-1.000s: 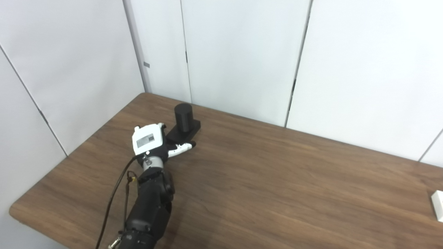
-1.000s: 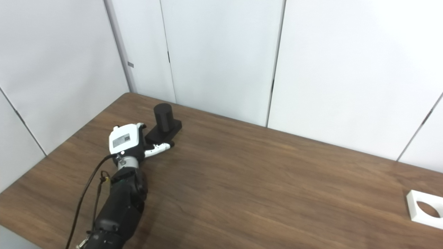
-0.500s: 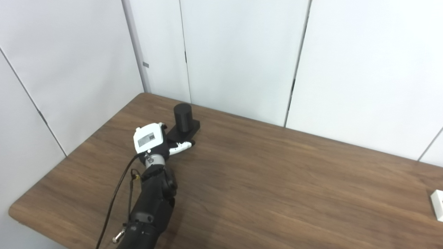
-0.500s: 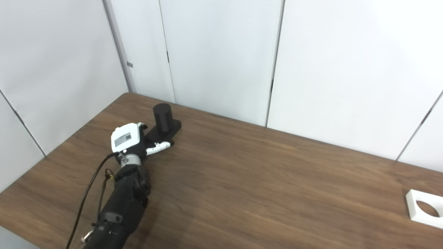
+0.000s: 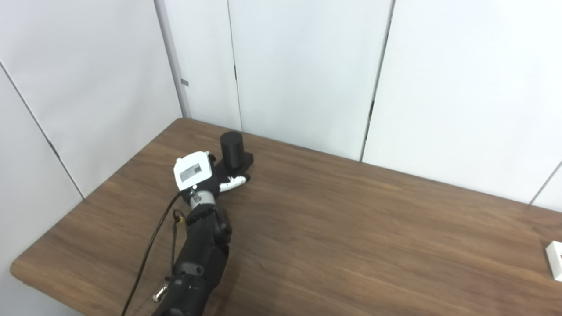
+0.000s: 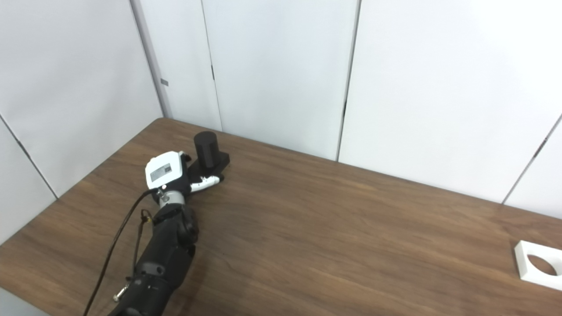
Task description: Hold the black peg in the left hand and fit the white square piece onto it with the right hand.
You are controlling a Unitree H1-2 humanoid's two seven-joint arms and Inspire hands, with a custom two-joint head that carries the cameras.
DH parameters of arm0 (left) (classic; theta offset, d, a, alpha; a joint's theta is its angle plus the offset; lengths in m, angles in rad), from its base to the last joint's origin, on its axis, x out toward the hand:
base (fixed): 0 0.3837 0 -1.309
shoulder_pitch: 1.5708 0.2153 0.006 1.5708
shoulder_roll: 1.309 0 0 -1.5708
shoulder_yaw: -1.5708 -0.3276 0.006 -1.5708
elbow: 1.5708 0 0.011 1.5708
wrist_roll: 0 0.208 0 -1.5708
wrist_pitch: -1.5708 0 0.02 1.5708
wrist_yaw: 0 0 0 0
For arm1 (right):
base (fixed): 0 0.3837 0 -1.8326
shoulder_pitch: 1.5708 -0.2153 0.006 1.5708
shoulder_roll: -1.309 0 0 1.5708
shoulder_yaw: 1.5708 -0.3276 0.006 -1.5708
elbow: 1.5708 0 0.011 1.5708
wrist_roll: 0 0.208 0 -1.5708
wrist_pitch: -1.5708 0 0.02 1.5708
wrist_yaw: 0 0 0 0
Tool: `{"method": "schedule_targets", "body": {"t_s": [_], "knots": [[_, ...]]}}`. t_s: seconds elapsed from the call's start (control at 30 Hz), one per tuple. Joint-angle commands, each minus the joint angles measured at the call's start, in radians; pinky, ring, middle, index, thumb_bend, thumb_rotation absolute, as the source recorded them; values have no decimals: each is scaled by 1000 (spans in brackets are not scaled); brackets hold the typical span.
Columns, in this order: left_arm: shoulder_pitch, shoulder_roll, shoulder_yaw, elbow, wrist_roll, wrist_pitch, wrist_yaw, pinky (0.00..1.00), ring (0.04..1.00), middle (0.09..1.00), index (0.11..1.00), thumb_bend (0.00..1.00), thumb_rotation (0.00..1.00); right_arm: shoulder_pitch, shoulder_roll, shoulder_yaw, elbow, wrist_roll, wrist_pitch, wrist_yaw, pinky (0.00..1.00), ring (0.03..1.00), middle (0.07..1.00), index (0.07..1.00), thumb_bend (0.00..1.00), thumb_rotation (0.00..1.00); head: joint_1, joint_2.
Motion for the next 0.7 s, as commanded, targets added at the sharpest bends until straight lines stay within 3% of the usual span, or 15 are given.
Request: {"method": "schedule_targets", "body": {"t_s": [0.0,0.13,0.37,0.67], "knots": [[-45,27,-9,-13,-7,-3,48,929,844,809,694,890,553,5,25,2,-42,9,-21,-4,940,905,888,881,623,1000,0,1],[-41,33,-17,-9,-8,-3,52,880,817,778,656,867,527,7,26,3,-45,6,-21,-6,951,906,888,883,612,1000,1,4],[-41,39,-13,7,42,-3,23,865,811,789,720,865,571,10,21,4,-46,-2,-24,-4,945,907,890,888,613,1000,-1,8],[-35,40,-17,26,49,-3,18,820,799,780,680,874,563,10,23,2,-45,16,-26,-1,943,896,879,881,598,1000,0,10]]}}
